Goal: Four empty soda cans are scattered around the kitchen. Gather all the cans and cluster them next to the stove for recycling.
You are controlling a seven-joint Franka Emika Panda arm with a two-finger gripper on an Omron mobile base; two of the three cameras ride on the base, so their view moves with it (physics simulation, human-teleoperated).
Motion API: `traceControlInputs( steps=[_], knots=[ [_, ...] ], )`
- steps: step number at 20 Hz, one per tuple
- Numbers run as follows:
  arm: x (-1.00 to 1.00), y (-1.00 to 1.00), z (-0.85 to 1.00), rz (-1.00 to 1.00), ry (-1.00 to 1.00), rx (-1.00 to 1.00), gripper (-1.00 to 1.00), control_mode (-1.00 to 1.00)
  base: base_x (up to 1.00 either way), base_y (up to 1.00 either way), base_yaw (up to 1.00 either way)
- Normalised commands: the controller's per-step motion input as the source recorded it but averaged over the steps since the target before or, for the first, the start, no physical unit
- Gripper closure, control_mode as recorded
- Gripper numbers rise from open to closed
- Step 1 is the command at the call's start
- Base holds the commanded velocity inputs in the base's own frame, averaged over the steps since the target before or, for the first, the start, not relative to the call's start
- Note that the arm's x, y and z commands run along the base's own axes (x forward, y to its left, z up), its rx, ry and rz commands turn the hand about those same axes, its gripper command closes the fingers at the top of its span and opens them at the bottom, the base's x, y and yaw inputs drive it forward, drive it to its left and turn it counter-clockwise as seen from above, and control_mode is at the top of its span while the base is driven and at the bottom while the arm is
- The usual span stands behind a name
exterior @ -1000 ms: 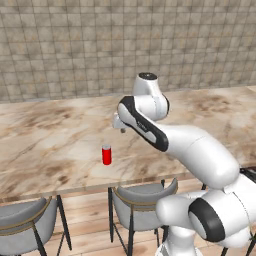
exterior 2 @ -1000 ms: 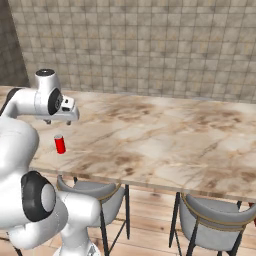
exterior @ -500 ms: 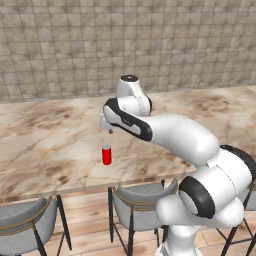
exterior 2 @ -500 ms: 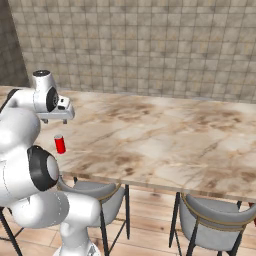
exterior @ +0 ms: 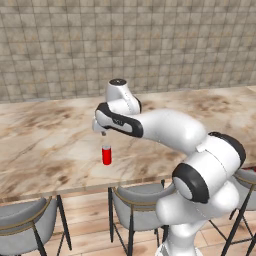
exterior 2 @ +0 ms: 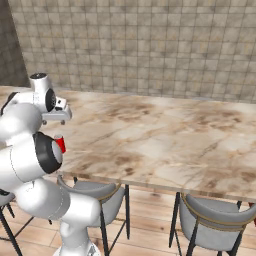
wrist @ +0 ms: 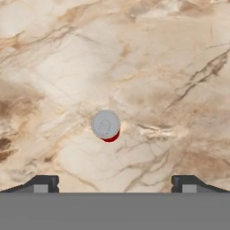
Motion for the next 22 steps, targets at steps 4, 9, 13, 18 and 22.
traceControlInputs(
  steps=[4,9,13,18,22],
  knots=[
    [0.15,0.16,-0.23,0.0,0.0,0.0,-1.0,-1.0,0.0,0.0,0.0],
    [0.18,0.15,-0.26,0.0,0.01,-0.02,-1.0,-1.0,0.0,0.0,0.0],
    [0.06,0.06,-0.22,0.0,0.05,0.0,-1.0,-1.0,0.0,0.0,0.0],
    [0.0,0.0,-0.24,0.0,0.04,0.0,-1.0,-1.0,0.0,0.0,0.0],
    [0.01,0.0,-0.23,0.01,0.01,0.0,-1.0,-1.0,0.0,0.0,0.0]
  ],
)
